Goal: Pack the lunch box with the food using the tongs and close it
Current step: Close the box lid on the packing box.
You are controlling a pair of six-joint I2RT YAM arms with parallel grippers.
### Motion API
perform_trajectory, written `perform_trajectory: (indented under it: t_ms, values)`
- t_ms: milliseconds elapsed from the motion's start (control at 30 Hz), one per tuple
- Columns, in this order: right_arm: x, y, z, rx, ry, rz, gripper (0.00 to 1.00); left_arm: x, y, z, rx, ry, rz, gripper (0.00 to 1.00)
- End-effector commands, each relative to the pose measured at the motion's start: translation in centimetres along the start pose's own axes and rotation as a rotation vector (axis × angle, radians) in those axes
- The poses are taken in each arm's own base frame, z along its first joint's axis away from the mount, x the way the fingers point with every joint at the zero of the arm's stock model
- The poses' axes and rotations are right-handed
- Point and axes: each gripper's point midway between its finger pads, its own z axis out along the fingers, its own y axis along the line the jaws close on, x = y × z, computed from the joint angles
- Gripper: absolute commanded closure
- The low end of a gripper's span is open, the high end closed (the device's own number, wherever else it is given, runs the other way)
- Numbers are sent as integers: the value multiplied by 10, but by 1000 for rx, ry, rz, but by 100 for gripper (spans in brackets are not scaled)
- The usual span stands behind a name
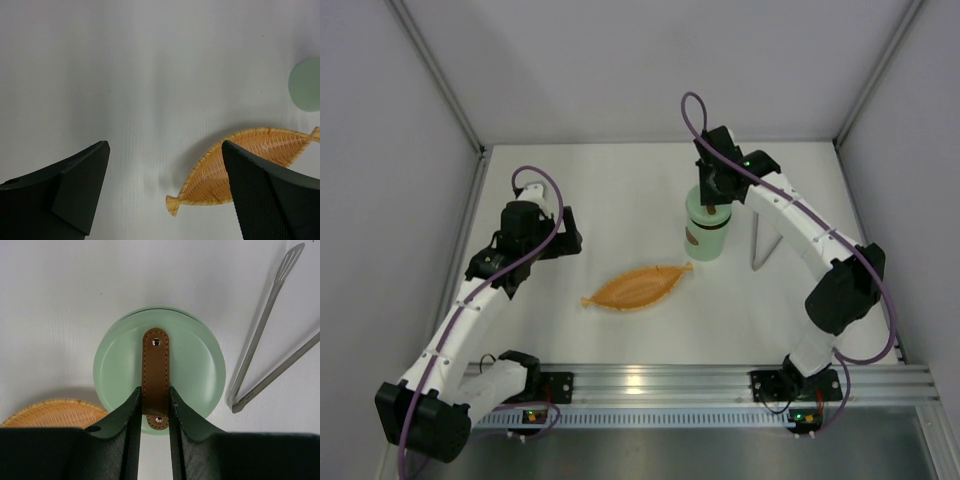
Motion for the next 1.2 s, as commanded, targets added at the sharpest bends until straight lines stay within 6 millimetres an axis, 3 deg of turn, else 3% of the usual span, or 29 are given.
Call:
perform_trajectory:
  t_ms: [0, 400, 700, 1167]
  values:
    - [1, -13, -4, 19, 26, -3, 85, -11, -3, -5, 10, -37, 1, 1]
    - [10, -6, -8, -41, 55, -4, 85, -11, -3, -5, 11, -38, -2, 1]
    - [19, -16, -1, -15, 88, 5, 85, -11, -4, -5, 14, -39, -2, 1]
    - [28, -13, 17, -15, 131, -11, 82, -12, -4, -6, 13, -42, 1, 1]
